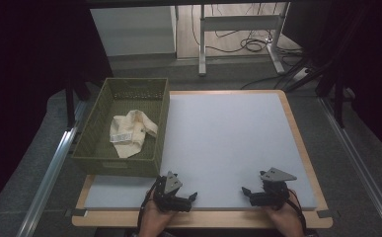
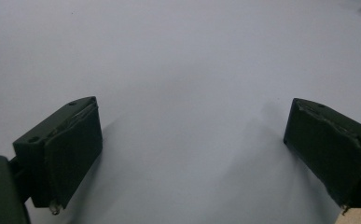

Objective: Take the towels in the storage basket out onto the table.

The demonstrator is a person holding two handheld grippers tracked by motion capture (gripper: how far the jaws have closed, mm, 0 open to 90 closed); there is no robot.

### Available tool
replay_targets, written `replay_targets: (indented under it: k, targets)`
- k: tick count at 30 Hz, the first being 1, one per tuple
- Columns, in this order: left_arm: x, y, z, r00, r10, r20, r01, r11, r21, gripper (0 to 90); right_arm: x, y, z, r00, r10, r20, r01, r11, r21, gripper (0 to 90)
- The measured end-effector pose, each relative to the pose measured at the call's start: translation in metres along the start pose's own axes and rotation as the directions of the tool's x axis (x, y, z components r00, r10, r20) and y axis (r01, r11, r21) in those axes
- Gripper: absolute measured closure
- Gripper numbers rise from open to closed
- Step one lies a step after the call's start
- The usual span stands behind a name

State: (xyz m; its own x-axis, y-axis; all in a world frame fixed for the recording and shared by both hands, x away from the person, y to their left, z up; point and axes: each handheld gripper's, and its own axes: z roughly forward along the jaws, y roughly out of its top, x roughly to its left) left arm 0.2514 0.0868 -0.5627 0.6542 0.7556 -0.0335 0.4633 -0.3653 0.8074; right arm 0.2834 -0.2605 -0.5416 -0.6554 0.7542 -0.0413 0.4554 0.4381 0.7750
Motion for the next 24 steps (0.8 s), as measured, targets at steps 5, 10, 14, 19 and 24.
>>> replay_targets:
  k: [5, 10, 14, 19, 24]
  targets:
    - [-0.0003, -0.0001, -0.0002, 1.0, 0.001, -0.002, -0.001, 1.0, 0.0, 4.6, -0.0001, -0.0005, 0.0, 1.0, -0.002, 0.0, 0.002, 1.0, -0.004, 7.6]
    - [-0.0012, -0.0003, -0.0002, 1.0, -0.007, -0.006, 0.007, 1.0, -0.001, 5.0, -0.0001, -0.0009, 0.0, 1.0, -0.003, 0.0, 0.003, 1.0, -0.007, 7.6]
    - [-0.003, -0.0006, -0.0007, 0.9997, -0.018, -0.018, 0.018, 0.9998, 0.0, 5.2, -0.0002, -0.0009, 0.0, 1.0, -0.003, 0.0, 0.003, 1.0, -0.008, 7.7]
    - [-0.0034, -0.0005, -0.0005, 0.9995, -0.026, -0.02, 0.026, 0.9997, -0.003, 4.8, -0.0003, -0.0008, 0.0, 1.0, -0.003, -0.001, 0.003, 1.0, -0.007, 7.7]
    - [-0.0036, -0.0004, -0.0004, 0.9994, -0.027, -0.02, 0.027, 0.9996, -0.004, 4.6, -0.0005, -0.0008, -0.0001, 1.0, -0.004, -0.003, 0.004, 1.0, -0.007, 7.7]
